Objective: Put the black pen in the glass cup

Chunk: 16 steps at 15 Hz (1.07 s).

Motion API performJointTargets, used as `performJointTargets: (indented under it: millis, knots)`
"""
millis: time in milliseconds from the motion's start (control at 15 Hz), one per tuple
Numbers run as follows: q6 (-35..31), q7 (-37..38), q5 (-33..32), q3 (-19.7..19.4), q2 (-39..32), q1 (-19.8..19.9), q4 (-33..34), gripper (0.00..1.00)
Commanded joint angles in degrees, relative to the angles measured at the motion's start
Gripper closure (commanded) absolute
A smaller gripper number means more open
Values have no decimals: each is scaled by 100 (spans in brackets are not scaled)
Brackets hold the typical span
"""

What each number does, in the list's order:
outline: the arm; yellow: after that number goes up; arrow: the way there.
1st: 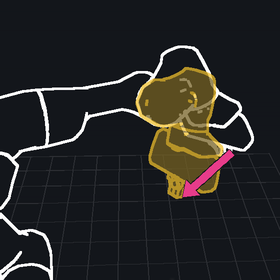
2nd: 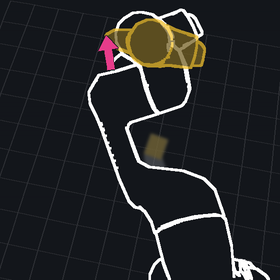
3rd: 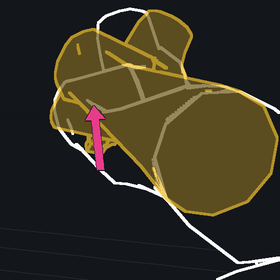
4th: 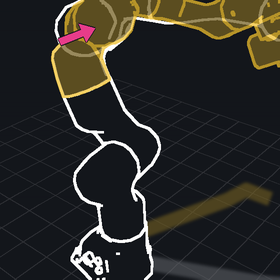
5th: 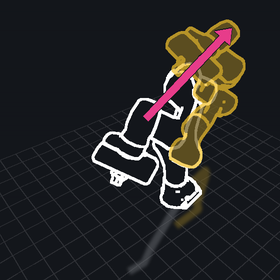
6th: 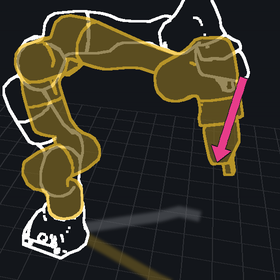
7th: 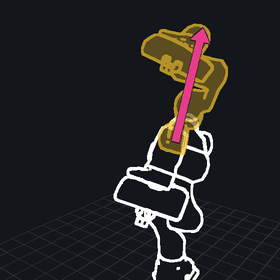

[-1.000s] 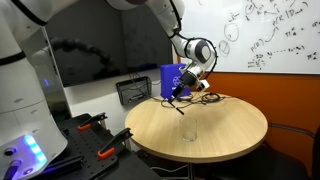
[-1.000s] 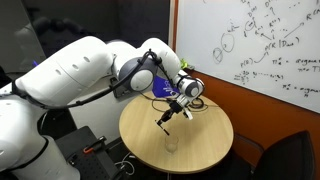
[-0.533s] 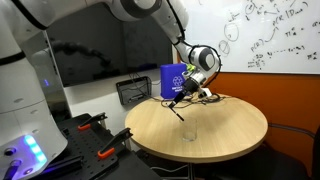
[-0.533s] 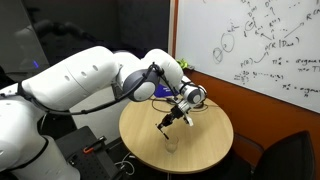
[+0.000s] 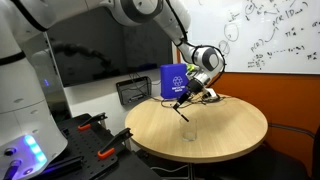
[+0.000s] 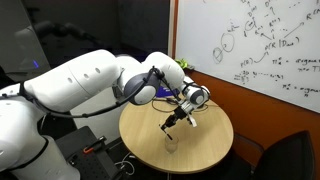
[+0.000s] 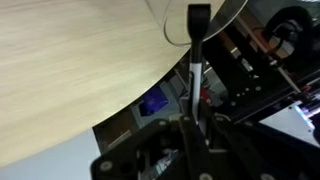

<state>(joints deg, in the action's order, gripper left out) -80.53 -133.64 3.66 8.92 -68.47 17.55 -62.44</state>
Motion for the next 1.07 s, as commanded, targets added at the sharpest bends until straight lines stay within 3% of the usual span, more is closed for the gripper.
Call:
performJointTargets:
  millis: [0,133,333,533,667,1000]
  knots:
    - [54,60,11,-145,-34,-126,197,58]
    - [-117,262,-95,-112,44,-133,113,54]
    - [-719,632,-331,-213,227,-286,-114,33]
    - [-1732,1013,-553,-269,491,-448,-502,11]
    - [-2289,1607,-531,-298,698,-553,-809,0]
    - [-3461,3062,-633,-451,1431,-913,-1903,0]
